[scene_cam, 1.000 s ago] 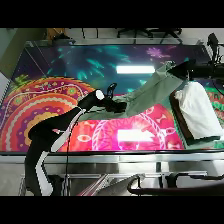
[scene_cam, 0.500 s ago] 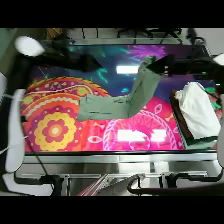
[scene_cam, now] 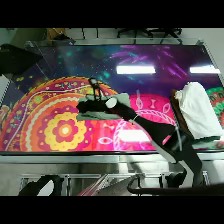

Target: Fold the shirts.

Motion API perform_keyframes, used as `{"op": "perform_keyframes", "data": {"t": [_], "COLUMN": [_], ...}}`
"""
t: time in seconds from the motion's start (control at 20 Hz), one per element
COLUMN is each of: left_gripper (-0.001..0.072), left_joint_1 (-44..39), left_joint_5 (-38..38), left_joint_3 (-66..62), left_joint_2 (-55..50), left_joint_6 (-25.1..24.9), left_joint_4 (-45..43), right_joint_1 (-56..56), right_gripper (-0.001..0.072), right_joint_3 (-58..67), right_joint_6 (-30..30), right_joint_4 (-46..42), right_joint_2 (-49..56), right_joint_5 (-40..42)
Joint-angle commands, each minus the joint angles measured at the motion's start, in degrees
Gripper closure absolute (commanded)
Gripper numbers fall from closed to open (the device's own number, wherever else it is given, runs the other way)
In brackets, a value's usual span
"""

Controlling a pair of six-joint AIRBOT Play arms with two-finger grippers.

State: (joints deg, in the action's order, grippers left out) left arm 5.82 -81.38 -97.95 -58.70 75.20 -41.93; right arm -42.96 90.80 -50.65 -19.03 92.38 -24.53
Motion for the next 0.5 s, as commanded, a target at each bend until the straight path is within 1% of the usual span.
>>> {"op": "perform_keyframes", "data": {"t": [0.0, 0.15, 0.2, 0.25, 0.3, 0.35, 0.4, 0.45], "left_gripper": [0.0691, 0.0691, 0.0691, 0.0690, 0.0691, 0.0691, 0.0691, 0.0691], "left_joint_1": [-0.5, -1.6, -1.7, -1.7, -1.6, -1.6, -1.6, -1.6], "left_joint_5": [5.2, 8.2, 8.3, 8.3, 8.4, 8.3, 8.3, 8.2], "left_joint_3": [11.2, 17.2, 18.4, 19.5, 20.6, 21.3, 21.7, 21.9], "left_joint_2": [8.2, 12.3, 13.2, 14.3, 15.3, 16.0, 16.6, 17.3], "left_joint_6": [-2.6, -2.8, -2.7, -2.7, -2.8, -2.7, -2.7, -2.7], "left_joint_4": [-0.1, 0.0, 0.0, 0.0, 0.0, -0.1, 0.0, 0.0], "right_joint_1": [-2.9, 5.6, 9.3, 13.0, 17.0, 20.9, 25.0, 28.6], "right_gripper": [0.0409, 0.0409, 0.0407, 0.0347, 0.0219, 0.0204, 0.0204, 0.0202], "right_joint_3": [0.1, 0.1, 0.1, 0.1, 0.1, 0.1, 0.1, 0.1], "right_joint_6": [5.2, 5.2, 4.1, 2.4, 0.4, -1.6, -4.2, -7.8], "right_joint_4": [-1.3, -3.5, -5.2, -6.5, -7.6, -8.9, -11.5, -15.6], "right_joint_2": [3.5, -2.3, -4.7, -7.1, -9.5, -11.5, -13.2, -14.3], "right_joint_5": [4.7, -8.3, -13.1, -17.7, -21.9, -25.2, -28.2, -30.5]}}
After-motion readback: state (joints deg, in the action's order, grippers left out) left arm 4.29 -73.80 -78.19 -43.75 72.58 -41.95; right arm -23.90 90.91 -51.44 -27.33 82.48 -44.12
